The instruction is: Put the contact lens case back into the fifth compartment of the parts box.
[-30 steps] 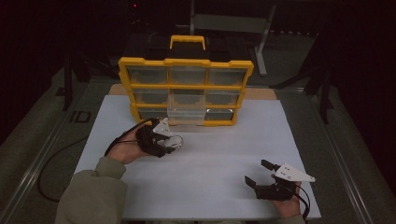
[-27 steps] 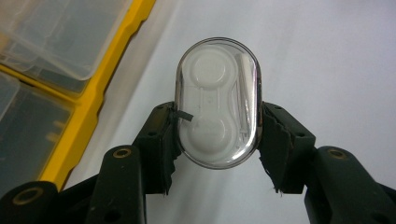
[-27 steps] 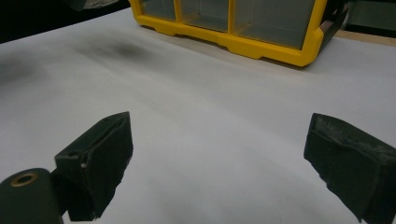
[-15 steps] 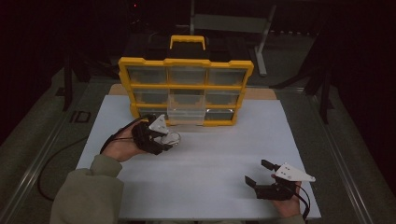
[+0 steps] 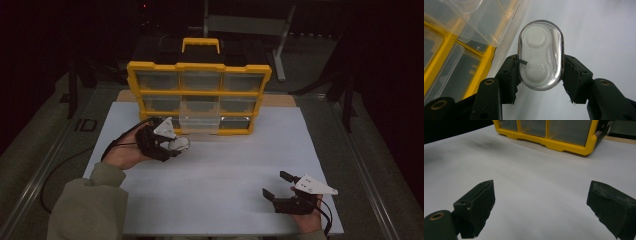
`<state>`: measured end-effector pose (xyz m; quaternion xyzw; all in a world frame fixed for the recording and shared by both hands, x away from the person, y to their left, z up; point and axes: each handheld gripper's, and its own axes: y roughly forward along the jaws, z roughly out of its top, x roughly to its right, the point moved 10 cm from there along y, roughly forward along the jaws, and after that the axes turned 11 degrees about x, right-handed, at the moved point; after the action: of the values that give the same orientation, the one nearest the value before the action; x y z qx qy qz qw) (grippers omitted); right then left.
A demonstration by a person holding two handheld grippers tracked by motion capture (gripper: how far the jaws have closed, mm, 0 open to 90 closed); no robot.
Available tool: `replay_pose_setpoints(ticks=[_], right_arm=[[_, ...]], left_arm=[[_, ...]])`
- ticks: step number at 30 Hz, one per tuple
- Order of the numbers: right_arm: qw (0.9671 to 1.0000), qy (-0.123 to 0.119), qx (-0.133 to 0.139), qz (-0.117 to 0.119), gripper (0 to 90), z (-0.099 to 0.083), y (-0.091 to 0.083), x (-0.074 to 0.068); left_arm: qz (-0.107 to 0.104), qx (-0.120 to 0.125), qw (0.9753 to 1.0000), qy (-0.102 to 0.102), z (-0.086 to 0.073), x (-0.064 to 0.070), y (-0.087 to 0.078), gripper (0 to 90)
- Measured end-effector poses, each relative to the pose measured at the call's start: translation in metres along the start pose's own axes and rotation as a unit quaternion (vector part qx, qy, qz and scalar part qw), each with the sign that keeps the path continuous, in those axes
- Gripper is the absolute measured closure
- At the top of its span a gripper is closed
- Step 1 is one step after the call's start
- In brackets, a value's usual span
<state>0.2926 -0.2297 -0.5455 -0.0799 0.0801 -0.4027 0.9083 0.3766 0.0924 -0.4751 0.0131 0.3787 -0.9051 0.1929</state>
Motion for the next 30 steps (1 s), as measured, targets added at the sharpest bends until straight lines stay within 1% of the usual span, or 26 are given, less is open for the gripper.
replay_pose_setpoints(ticks=[10,18,26,30], right_arm=[[1.0,0.001,0.0,0.0,8.0,0.0,0.0,0.0],[1.0,0.001,0.001,-0.001,8.0,0.0,0.0,0.0],[1.0,0.001,0.001,0.0,8.0,0.0,0.0,0.001],[1.0,0.002,0.001,-0.001,8.0,0.0,0.0,0.001]], left_arm=[[0.006,-0.003,1.0,0.005,0.005,-0.006,-0.01,49.6],[0.008,-0.001,0.9999,0.007,0.01,-0.008,-0.015,49.6],[0.01,-0.001,0.9999,0.011,0.016,-0.014,-0.026,49.6],[0.011,0.002,0.9999,0.008,0.018,-0.016,-0.028,49.6]])
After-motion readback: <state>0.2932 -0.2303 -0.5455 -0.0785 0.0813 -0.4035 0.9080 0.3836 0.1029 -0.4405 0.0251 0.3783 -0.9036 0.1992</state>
